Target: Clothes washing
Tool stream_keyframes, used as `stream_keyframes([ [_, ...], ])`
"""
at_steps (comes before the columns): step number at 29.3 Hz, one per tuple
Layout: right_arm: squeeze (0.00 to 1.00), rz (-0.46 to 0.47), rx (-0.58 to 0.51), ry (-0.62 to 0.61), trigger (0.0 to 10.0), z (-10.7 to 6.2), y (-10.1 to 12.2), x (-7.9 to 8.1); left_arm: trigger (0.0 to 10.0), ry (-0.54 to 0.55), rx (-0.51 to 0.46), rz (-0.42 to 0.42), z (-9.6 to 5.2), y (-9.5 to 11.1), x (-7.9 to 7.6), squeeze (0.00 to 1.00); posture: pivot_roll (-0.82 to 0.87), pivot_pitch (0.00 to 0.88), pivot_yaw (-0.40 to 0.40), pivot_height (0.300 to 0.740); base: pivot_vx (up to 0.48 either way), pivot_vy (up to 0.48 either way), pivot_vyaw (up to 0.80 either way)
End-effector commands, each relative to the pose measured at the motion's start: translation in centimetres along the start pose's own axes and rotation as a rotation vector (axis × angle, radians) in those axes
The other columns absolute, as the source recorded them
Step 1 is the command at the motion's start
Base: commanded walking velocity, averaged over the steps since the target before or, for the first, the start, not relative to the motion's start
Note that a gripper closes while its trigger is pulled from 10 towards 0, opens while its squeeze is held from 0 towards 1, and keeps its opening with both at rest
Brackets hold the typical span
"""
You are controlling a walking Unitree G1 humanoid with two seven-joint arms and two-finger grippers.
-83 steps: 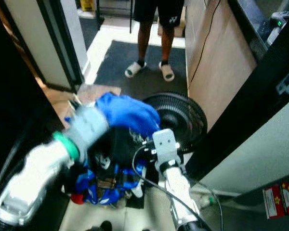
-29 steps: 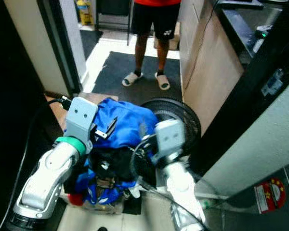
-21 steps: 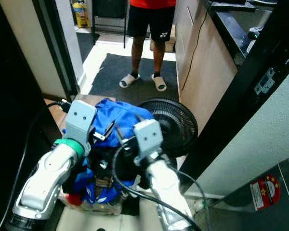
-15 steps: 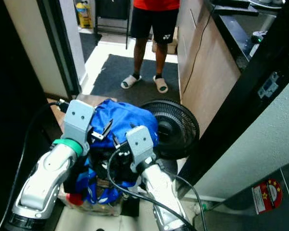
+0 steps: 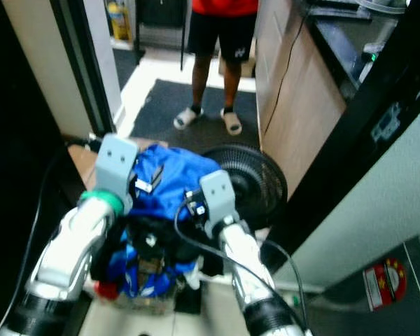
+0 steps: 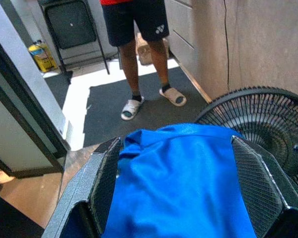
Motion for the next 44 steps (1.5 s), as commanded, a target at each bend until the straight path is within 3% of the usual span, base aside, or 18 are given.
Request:
stream_keyframes([
  [1,0.00,0.022,0.006,0.033,10.0,0.0,-0.4,0.7,10.0,0.010,0.012,0.000,0.2,-0.3,0.3,0.00,0.13,0.128,0.037,0.740,0.000,0.000,0.00],
  [4,0.00,0.037,0.005,0.098,10.0,0.4,-0.5,2.3,10.0,0.032,0.016,-0.001,0.3,-0.3,1.1,0.00,0.14,0.143,0.035,0.740,0.000,0.000,0.00],
  [11,0.00,0.048,0.021,0.120,10.0,0.6,-1.0,3.0,10.0,0.039,0.025,0.002,0.2,-0.5,1.3,0.00,0.15,0.154,0.036,0.740,0.000,0.000,0.00],
  [17,0.00,0.082,0.078,0.155,10.0,0.7,-2.6,4.1,10.0,0.040,0.042,0.012,-0.2,-1.1,1.4,0.00,0.17,0.172,0.037,0.740,0.000,0.000,0.00],
  [18,0.00,0.102,0.136,0.175,10.0,0.4,-4.2,4.7,10.0,0.042,0.050,0.018,-0.4,-1.4,1.5,0.00,0.19,0.185,0.032,0.740,0.000,0.000,0.00],
  [20,0.00,0.102,0.136,0.175,10.0,0.4,-4.2,4.7,10.0,0.042,0.050,0.018,-0.4,-1.4,1.5,0.00,0.19,0.185,0.032,0.740,0.000,0.000,0.00],
  [25,0.00,0.096,0.281,0.186,10.0,-1.2,-8.0,4.6,10.0,0.051,0.065,0.021,-0.7,-1.9,1.6,0.00,0.18,0.192,0.025,0.740,0.000,0.000,0.00],
  [30,0.00,0.086,0.290,0.191,10.0,-1.4,-8.1,4.4,10.0,0.052,0.066,0.019,-0.7,-1.9,1.6,0.00,0.17,0.190,0.026,0.740,0.000,0.000,0.00],
  [32,0.00,0.073,0.293,0.185,4.1,-1.4,-8.1,4.1,10.0,0.048,0.065,0.016,-0.6,-1.9,1.4,0.00,0.17,0.188,0.029,0.740,0.000,0.000,0.00],
  [33,0.00,0.073,0.293,0.185,4.1,-1.4,-8.1,4.1,10.0,0.048,0.065,0.016,-0.6,-1.9,1.4,0.00,0.17,0.188,0.029,0.740,0.000,0.000,0.00],
  [34,0.00,0.071,0.288,0.180,0.0,-1.5,-8.2,4.0,10.0,0.044,0.064,0.015,-0.6,-1.9,1.3,0.00,0.16,0.187,0.032,0.740,0.000,0.000,0.00],
  [44,0.00,0.130,0.189,0.172,0.0,-1.4,-6.5,3.9,10.0,0.033,0.064,0.011,-0.8,-1.9,1.0,0.00,0.16,0.184,0.039,0.740,0.000,0.000,0.00],
])
Point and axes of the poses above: a point about 5 cm out from each wrist's last joint towards the gripper, its own z axis pointing out of the wrist towards the gripper, its own y axis along the axis of the wrist's last joint, x = y × z, the point moved 6 cm from there along z, pointing out of the wrist towards the gripper, and after that the axes turned 14 degrees about z, right-handed, at the moved point
